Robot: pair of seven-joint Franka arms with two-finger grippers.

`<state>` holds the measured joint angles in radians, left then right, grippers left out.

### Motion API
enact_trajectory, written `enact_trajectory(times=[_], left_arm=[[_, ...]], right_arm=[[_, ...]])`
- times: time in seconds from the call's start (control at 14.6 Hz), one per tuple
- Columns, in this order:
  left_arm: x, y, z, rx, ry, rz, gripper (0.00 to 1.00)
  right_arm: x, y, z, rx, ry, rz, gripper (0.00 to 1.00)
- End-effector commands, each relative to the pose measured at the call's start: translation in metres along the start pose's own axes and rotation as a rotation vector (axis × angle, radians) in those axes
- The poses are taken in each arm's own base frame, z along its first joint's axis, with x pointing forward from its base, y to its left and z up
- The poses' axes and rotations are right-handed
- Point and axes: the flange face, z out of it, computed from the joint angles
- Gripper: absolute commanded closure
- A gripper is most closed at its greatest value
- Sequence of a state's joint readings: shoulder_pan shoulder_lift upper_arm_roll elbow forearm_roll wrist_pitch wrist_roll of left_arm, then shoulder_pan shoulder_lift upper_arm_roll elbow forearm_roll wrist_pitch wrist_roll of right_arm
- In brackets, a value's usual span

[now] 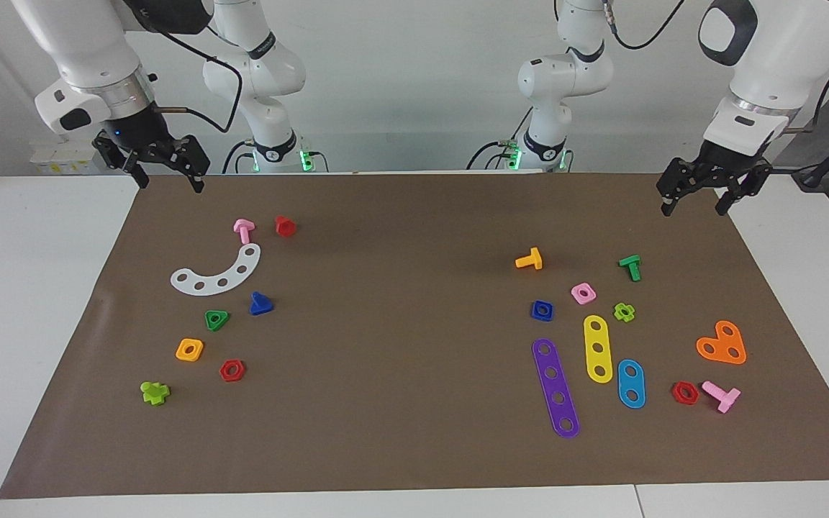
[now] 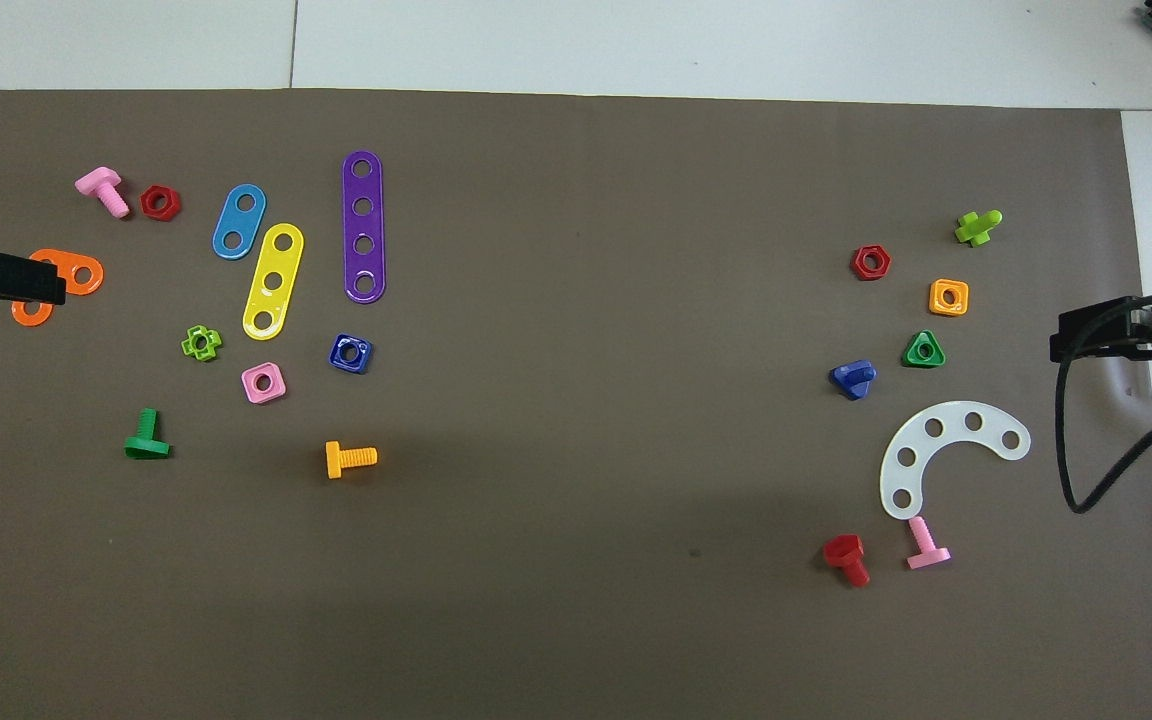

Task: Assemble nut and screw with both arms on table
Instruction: 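Reach the right gripper toward the blue bolt lying on the table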

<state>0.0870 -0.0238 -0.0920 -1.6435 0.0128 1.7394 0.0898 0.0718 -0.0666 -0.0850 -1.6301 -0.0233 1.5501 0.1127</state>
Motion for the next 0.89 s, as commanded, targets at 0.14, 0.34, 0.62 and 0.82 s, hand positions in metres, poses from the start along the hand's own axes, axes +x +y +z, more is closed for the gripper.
enact_trajectory(times=[0.14, 0.34, 0.62, 0.82], left_arm=[[-0.012, -0.004, 0.003, -0.01, -0.007, 0.004, 0.0], [-0.013, -0.004, 0.002, -0.01, -0.01, 0.003, 0.0], [-0.015, -0.004, 0.004, -0.01, -0.019, -0.006, 0.0], [-0.021, -0.004, 0.01, -0.01, -0.03, -0.006, 0.0]], right_arm=[[-0.004, 0.001, -0.001, 0.016, 0.006, -0.016, 0.0], [-0.004, -0.001, 0.005, 0.016, 0.004, -0.021, 0.0], [0.013, -0.016, 0.041, 0.038, 0.062, -0.043, 0.0], [0.033, -0.042, 0.104, 0.049, 0.078, -0.074, 0.0]])
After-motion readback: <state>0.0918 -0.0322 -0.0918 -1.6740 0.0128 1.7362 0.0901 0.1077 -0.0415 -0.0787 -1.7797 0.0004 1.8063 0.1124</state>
